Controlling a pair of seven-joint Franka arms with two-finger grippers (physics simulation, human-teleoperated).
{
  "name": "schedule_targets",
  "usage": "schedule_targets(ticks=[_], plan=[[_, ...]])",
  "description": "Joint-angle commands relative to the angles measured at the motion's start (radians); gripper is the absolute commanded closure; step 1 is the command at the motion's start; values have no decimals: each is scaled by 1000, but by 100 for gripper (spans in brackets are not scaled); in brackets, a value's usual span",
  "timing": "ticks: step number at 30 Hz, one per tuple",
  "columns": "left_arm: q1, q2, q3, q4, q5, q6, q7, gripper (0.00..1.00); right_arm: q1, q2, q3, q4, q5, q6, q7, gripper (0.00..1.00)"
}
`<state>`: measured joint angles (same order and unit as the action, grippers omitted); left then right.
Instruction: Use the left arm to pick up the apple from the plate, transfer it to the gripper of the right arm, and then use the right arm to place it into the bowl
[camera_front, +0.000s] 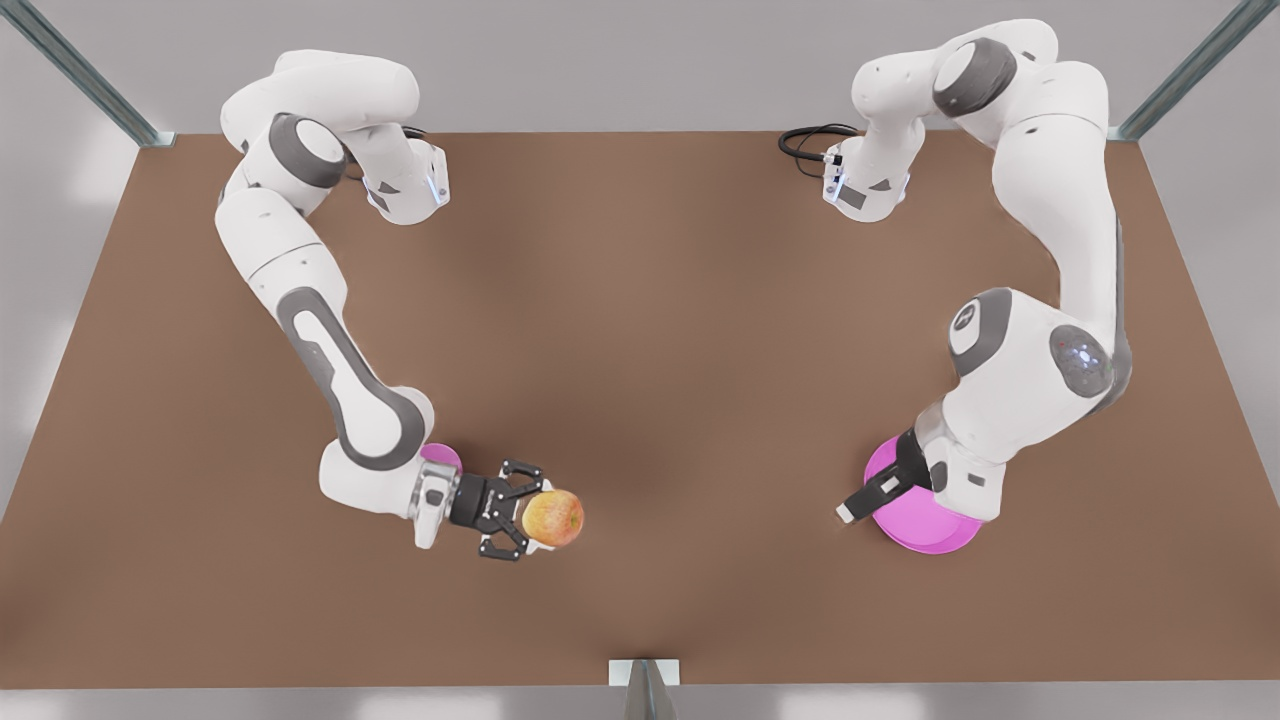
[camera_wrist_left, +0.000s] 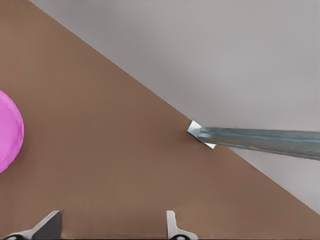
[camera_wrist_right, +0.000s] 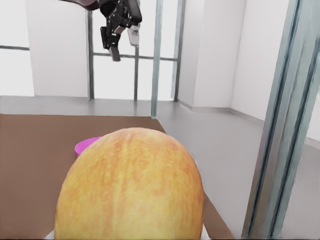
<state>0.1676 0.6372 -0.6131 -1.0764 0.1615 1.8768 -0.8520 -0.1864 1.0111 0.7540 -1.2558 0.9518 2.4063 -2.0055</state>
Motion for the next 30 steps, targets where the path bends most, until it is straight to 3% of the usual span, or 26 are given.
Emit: schedule_targets(ticks=[1, 2, 3, 4, 5, 6, 14, 23, 27, 30], plan=[[26, -103, 24, -69, 181, -682, 796, 0, -33, -3, -1, -4, -172, -118, 65, 20], [-132, -385, 349, -412, 113, -423, 1151, 0, -61, -11, -1, -4, -237, -159, 90, 20], [-223, -490, 605, -591, -214, -257, 1043, 0, -96, -16, -1, -4, -323, -217, 117, 20], [-249, -439, 659, -590, -376, -163, 702, 0, -125, -20, -2, -4, -363, -272, 122, 20], [-319, -421, 656, -542, -191, -171, 918, 0, -150, -20, -2, -4, -398, -315, 120, 20], [-355, -421, 655, -527, -74, -237, 875, 0, -174, -20, -4, -4, -426, -357, 119, 20], [-358, -390, 648, -471, -139, -321, 841, 0, -281, -55, -5, 13, -875, -538, 143, 20], [-356, -381, 645, -468, -129, -309, 841, 0, -282, -91, 5, -2, -1173, -610, 137, 19], [-356, -376, 645, -465, -125, -308, 843, 0, -223, -124, -13, -20, -1263, -578, 189, 19], [-353, -375, 645, -465, -125, -300, 844, 0, -154, -186, -108, -77, -1259, -504, 200, 19]])
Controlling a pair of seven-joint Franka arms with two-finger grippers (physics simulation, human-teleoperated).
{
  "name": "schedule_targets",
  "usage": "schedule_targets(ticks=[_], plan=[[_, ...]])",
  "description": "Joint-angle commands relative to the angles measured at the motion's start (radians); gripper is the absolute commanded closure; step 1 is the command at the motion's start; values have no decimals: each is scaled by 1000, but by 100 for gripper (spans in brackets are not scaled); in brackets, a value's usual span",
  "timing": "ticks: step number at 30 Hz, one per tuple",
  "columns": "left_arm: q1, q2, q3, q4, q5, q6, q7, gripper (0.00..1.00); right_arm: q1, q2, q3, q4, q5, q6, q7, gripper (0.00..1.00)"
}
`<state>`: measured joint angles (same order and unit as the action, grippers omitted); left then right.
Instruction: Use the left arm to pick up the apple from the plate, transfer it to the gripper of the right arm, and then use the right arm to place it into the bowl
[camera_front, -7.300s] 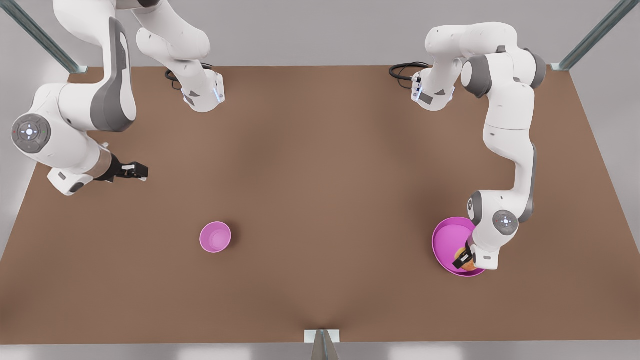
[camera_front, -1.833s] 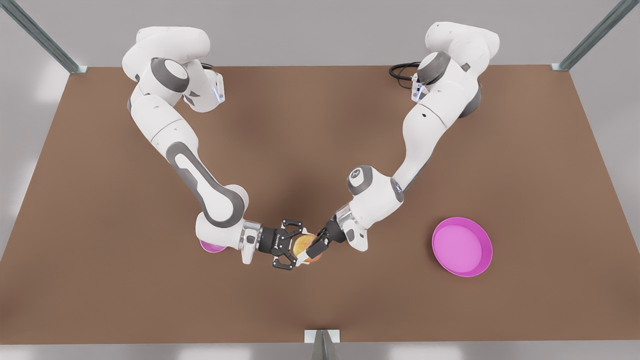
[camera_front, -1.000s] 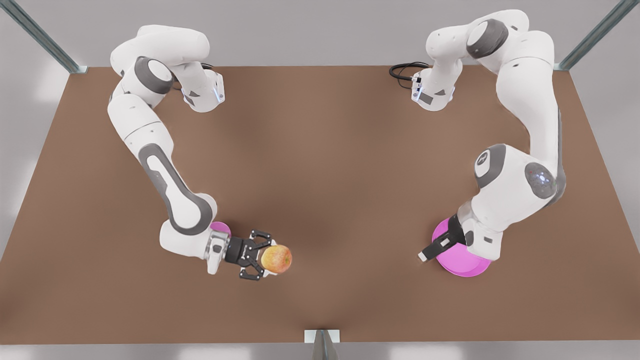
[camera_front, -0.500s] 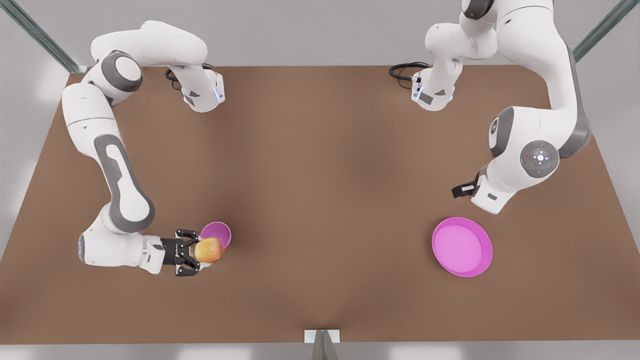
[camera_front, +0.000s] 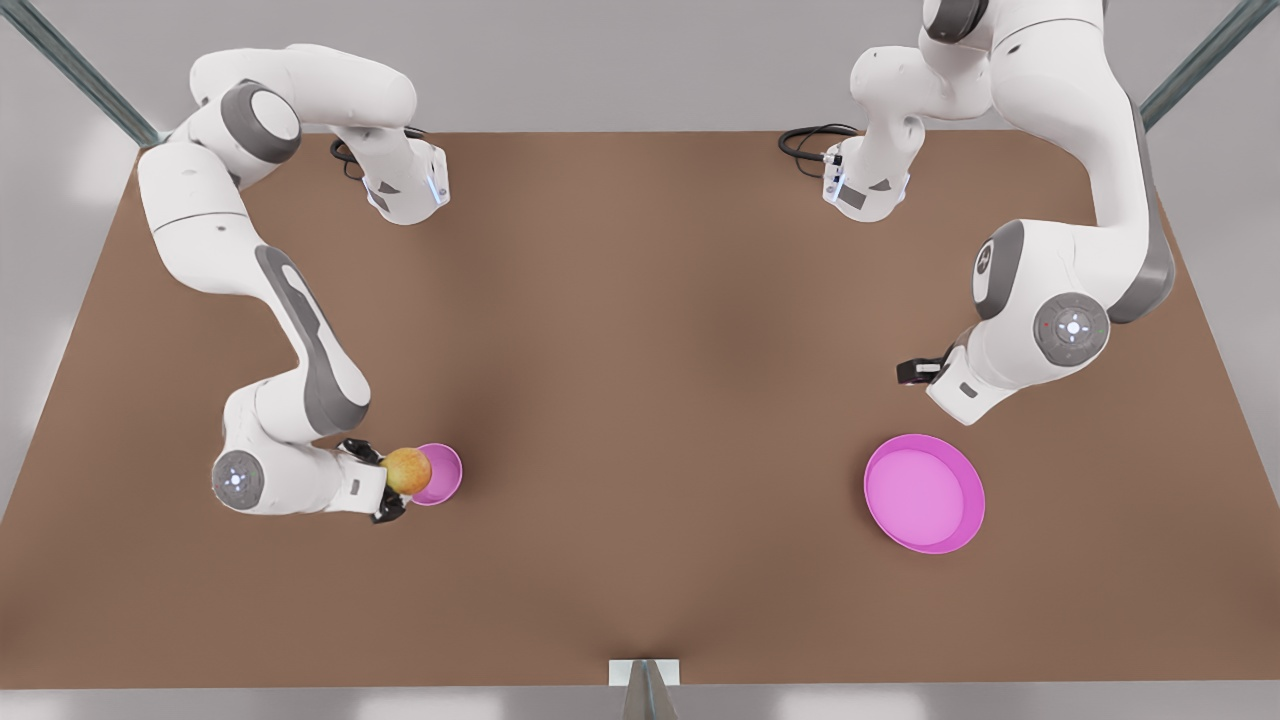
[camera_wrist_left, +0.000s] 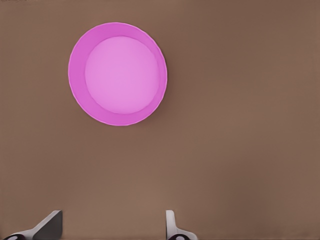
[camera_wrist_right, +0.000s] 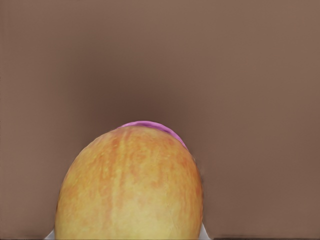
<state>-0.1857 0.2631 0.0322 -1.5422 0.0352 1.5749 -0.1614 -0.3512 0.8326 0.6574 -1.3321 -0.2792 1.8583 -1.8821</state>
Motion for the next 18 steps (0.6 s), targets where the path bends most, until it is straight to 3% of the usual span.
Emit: schedule_targets(ticks=[1, 8, 17, 18], plan=[[0, -1, 0, 1, 2, 2, 154, 0, 35, -26, -48, -30, -22, 88, 77, 19], [0, 5, 0, 16, 2, 2, 155, 0, 100, -32, -124, -96, -25, 214, 110, 19], [3, 15, 0, 31, 2, 2, 158, 0, 112, -58, -145, -159, -28, 265, 126, 18], [3, 15, 0, 31, 3, 2, 158, 0, 110, -59, -145, -167, -28, 271, 126, 8]])
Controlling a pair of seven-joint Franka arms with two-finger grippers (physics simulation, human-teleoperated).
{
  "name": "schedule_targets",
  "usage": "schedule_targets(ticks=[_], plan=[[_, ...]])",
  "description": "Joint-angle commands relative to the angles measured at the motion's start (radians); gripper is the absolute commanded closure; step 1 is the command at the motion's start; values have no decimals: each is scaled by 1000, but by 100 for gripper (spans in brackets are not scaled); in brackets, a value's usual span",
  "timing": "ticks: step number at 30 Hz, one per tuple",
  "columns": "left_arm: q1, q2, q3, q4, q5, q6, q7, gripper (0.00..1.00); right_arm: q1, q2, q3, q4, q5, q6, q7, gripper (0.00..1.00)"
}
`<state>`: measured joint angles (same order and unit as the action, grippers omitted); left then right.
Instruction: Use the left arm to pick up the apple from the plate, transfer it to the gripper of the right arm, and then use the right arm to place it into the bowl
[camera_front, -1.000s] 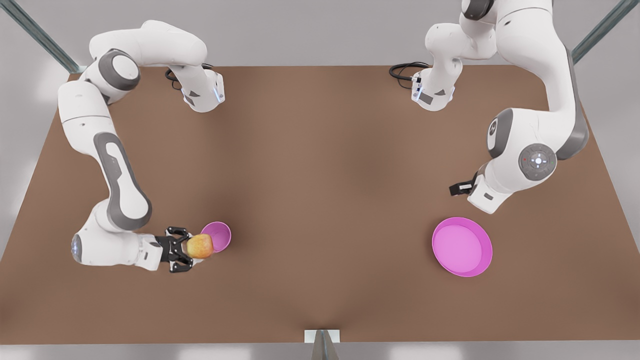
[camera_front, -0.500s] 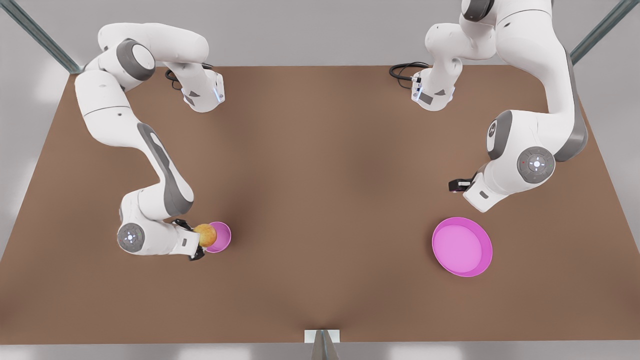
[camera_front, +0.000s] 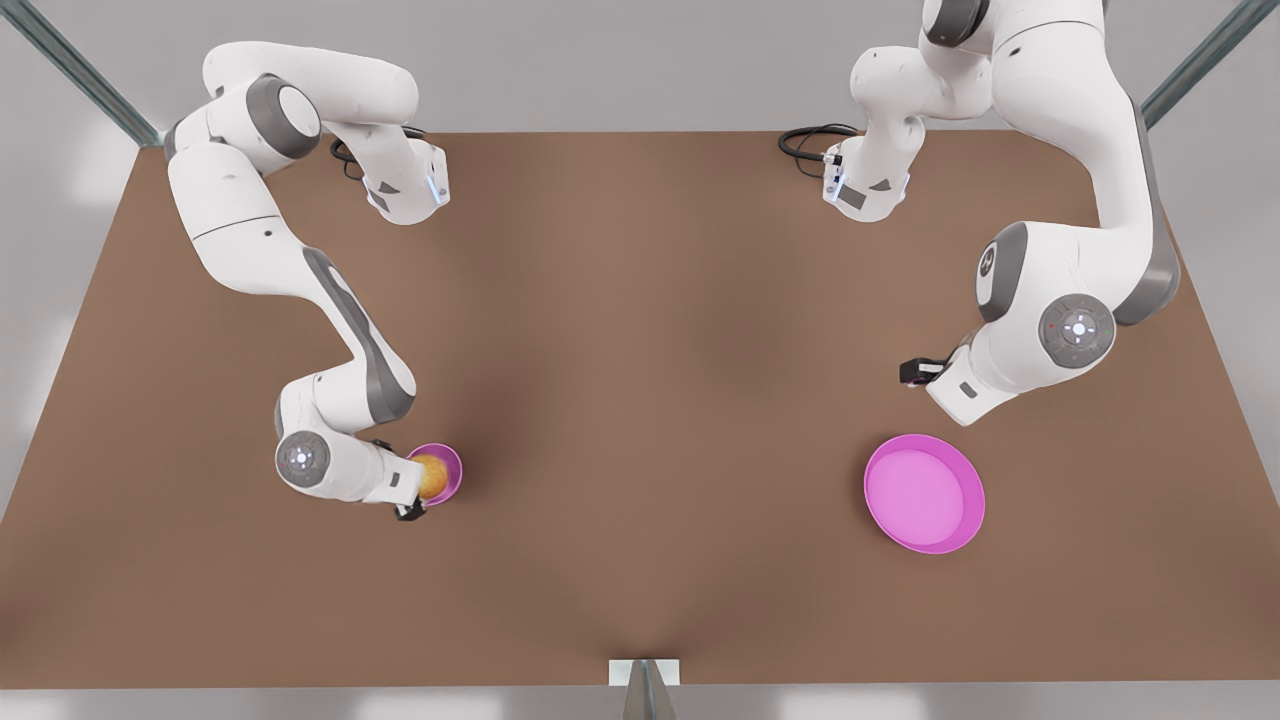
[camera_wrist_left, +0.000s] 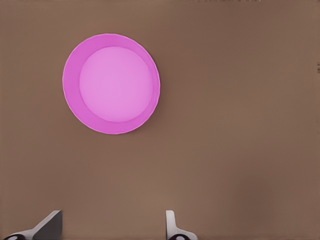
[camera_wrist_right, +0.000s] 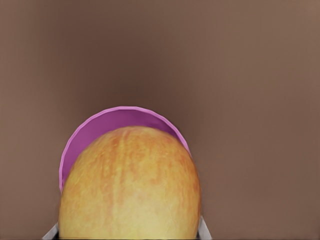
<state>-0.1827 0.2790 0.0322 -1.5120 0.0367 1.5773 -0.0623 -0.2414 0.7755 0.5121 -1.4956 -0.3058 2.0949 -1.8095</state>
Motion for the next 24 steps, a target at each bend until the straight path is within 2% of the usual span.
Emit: schedule_targets(ticks=[1, 6, 8, 10, 11, 12, 13, 14, 15, 17, 21, 24], plan=[[0, 2, 0, 1, 0, 0, 59, 0, -3, -5, -4, -6, -1, 36, 53, 0], [0, 6, 0, 13, 0, -2, 59, 0, 7, -77, -6, -28, 10, -7, 64, 0], [-1, 5, 0, 16, -1, -3, 55, 0, 42, -169, -9, 11, 16, -122, 302, 0], [2, 5, 0, 59, -1, -8, 56, 0, 139, -260, -161, 78, -2, -372, 1114, 0], [-4, 5, -2, 90, 0, -17, 56, 0, 152, -268, -182, 78, 14, -446, 1543, 0], [-1, 5, 0, 90, -3, -16, 55, 0, 149, -269, -193, 78, 43, -480, 1846, 0], [0, 5, 0, 92, -6, -19, 56, 0, 139, -260, -198, 113, 112, -544, 1932, 0], [-1, -4, -3, 102, -70, -97, 49, 0, 136, -240, -224, 218, 120, -653, 1938, 0], [5, -4, 0, 118, -93, -131, 52, 0, 154, -284, -254, 218, 126, -670, 1938, 0], [15, -4, 2, 118, -121, -135, 56, 0, 274, -423, -438, 158, 257, -670, 1944, 0], [23, -9, 3, 139, -123, -201, 55, 0, 274, -634, -443, 3, 277, -670, 1964, 0], [26, -3, 3, 139, -118, -200, 52, 0, 272, -659, -446, -28, 287, -664, 1967, 0]])
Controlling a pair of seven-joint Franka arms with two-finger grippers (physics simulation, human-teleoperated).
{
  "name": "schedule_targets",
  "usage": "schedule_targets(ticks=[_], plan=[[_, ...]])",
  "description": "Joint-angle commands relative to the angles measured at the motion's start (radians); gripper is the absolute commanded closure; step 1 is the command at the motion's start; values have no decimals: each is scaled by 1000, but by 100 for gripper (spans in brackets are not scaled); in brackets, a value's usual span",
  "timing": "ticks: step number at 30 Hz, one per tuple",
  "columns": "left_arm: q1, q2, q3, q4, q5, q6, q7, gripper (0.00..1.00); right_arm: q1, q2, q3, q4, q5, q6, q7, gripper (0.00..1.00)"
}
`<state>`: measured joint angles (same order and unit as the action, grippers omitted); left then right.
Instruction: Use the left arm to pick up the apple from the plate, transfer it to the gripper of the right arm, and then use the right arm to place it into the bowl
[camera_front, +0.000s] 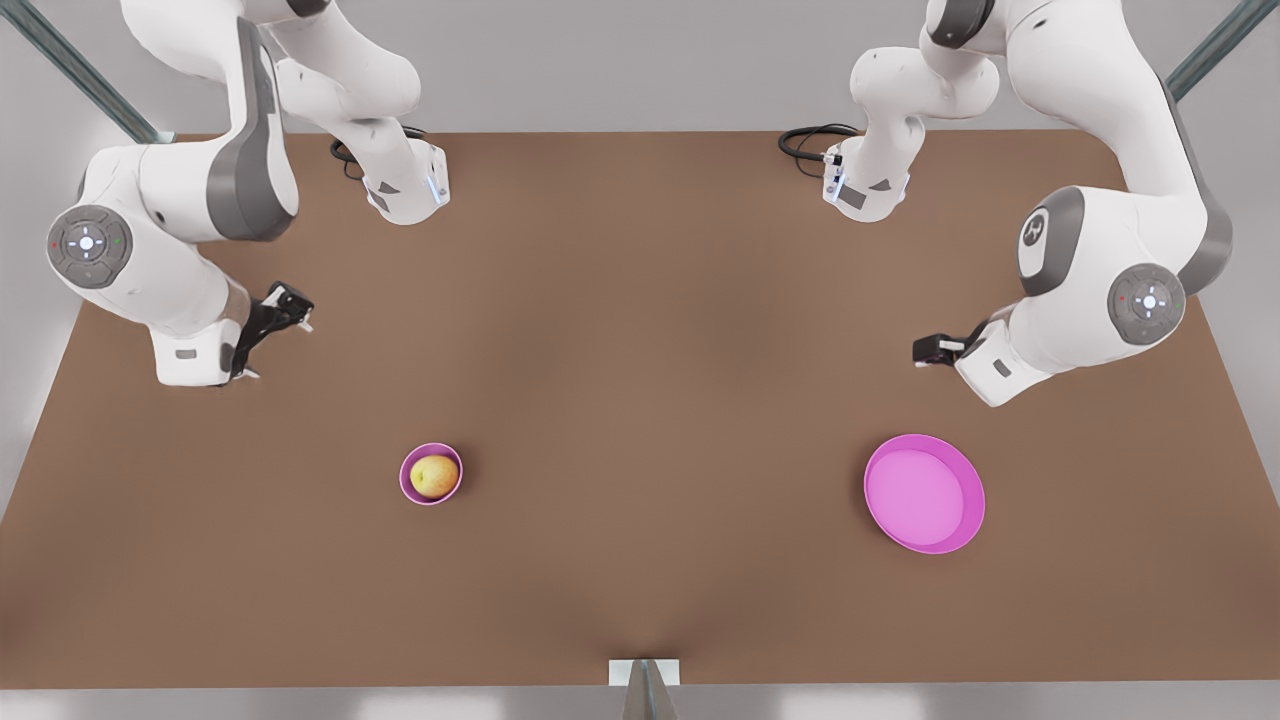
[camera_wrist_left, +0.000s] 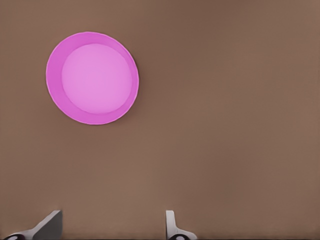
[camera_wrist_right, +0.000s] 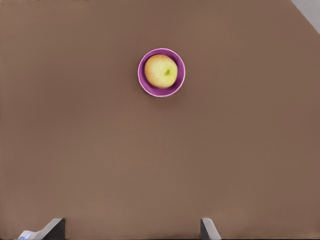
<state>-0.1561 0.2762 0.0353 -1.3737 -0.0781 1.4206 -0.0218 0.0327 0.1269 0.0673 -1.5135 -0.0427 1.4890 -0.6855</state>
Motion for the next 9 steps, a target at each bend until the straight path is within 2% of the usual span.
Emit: schedule_targets(ticks=[1, 9], plan=[[3, 0, 0, 1, -5, -43, 13, 0, -2, -10, -1, -10, 24, -58, 842, 0], [1, 0, -2, -4, -8, -46, 8, 0, -4, -10, -21, -10, 24, -56, 831, 0]])
